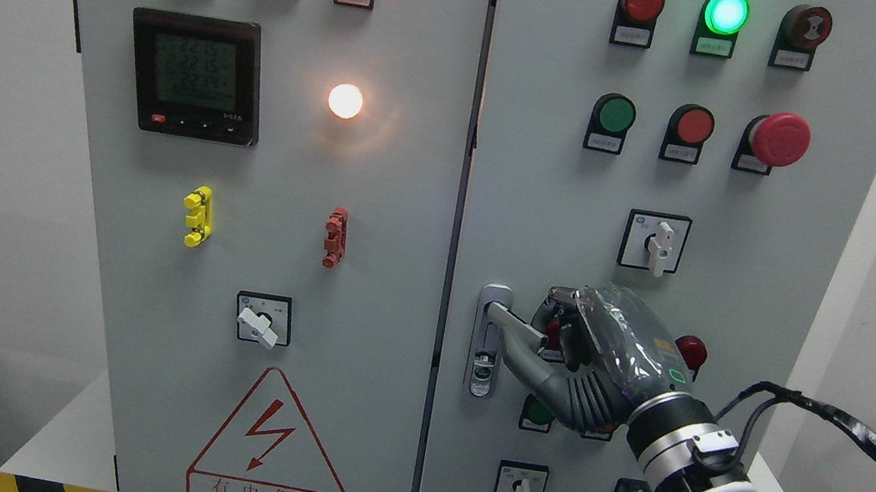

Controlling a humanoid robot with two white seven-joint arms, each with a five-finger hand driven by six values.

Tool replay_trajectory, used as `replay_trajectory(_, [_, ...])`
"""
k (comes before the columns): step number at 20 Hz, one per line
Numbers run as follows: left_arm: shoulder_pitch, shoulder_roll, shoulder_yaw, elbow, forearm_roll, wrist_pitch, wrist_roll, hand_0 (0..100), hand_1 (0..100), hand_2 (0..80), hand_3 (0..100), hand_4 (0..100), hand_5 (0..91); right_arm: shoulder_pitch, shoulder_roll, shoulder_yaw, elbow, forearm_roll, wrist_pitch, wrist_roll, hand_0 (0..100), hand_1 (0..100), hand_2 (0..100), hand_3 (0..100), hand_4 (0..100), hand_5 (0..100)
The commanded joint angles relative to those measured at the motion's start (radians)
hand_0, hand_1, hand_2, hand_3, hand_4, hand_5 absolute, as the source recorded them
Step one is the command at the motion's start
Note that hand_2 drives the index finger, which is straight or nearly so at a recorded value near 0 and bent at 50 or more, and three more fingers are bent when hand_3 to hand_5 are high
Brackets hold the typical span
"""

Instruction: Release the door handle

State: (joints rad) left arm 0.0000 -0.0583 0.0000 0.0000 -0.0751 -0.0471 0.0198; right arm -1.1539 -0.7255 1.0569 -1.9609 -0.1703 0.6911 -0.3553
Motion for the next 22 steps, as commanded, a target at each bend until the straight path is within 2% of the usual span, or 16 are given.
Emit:
replay_trajectory(1, [-0.003, 0.000, 0.002, 0.009, 0.000, 0.000, 0.000, 12, 39, 0.0, 0, 0, 0.0, 0.000, 0.000, 0.000, -0.001, 0.000, -0.001, -0.001, 47, 37, 67, 100, 100, 100])
replay_trajectory(22, [-0.003, 0.000, 0.002, 0.009, 0.000, 0.000, 0.000, 12, 39, 0.0, 0, 0, 0.0, 0.006, 0.000, 0.000, -0.010, 0.000, -0.001, -0.002, 49, 39, 71, 100, 100, 100])
